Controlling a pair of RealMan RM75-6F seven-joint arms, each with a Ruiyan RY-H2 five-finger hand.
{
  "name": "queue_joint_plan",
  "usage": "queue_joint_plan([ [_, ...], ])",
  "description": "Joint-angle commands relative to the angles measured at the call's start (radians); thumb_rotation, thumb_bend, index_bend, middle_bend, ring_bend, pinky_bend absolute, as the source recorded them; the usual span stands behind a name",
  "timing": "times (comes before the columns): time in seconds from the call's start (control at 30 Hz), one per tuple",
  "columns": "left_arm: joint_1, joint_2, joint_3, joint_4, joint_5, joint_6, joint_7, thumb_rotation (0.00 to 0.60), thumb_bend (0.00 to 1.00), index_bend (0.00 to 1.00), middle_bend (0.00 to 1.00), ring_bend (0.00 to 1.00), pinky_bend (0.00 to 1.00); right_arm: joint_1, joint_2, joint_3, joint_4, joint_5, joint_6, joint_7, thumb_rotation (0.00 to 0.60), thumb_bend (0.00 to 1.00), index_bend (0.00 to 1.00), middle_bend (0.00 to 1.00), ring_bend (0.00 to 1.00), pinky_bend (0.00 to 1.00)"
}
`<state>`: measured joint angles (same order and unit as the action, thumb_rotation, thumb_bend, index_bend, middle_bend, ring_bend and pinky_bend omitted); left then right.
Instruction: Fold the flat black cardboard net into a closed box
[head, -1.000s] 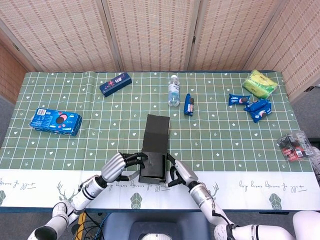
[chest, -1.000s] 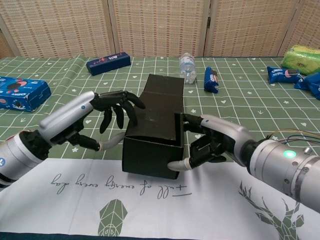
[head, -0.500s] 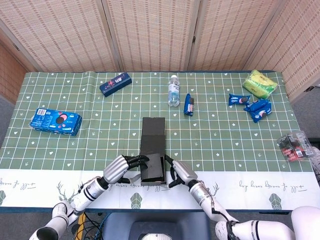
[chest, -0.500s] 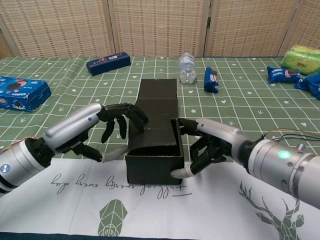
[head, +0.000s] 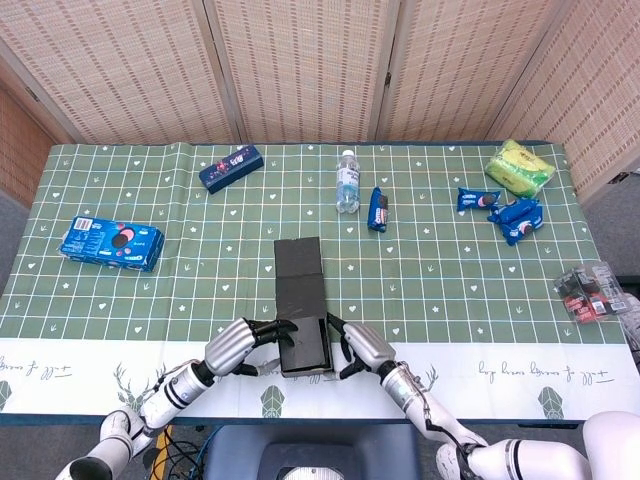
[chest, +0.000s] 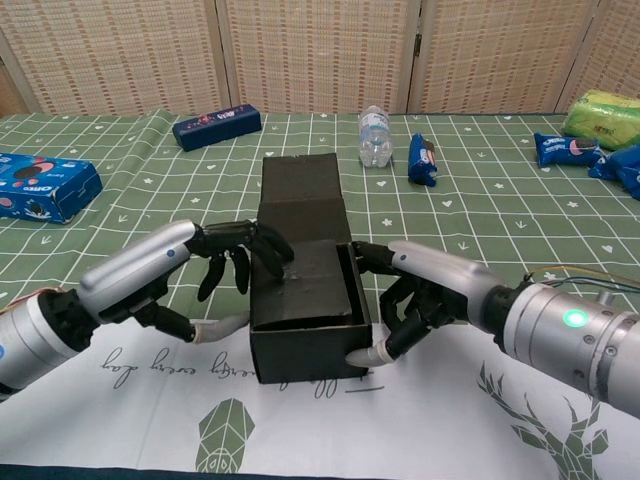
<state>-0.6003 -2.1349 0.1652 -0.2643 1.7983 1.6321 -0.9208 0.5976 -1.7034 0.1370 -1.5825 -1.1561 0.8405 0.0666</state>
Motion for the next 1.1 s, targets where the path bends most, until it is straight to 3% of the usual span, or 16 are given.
queue_joint_plan([
  [0.03, 0.005, 0.002, 0.003, -0.002, 0.0, 0.008, -0.002, 0.6, 0.16, 0.35, 0.26, 0.49, 0.69, -0.003, 0.002, -0.006, 0.012, -0.022, 0.002, 0.023, 0.6, 0.45, 0.31, 0.35, 0.72, 0.99],
  [1.1, -0.01, 0.02, 0.071, 0.021, 0.049, 0.025, 0.098, 0.6, 0.16, 0.38, 0.27, 0.5, 0.69, 0.0, 0.043, -0.041, 0.031, -0.115, 0.001, 0.07, 0.6, 0.45, 0.31, 0.34, 0.72, 0.99],
])
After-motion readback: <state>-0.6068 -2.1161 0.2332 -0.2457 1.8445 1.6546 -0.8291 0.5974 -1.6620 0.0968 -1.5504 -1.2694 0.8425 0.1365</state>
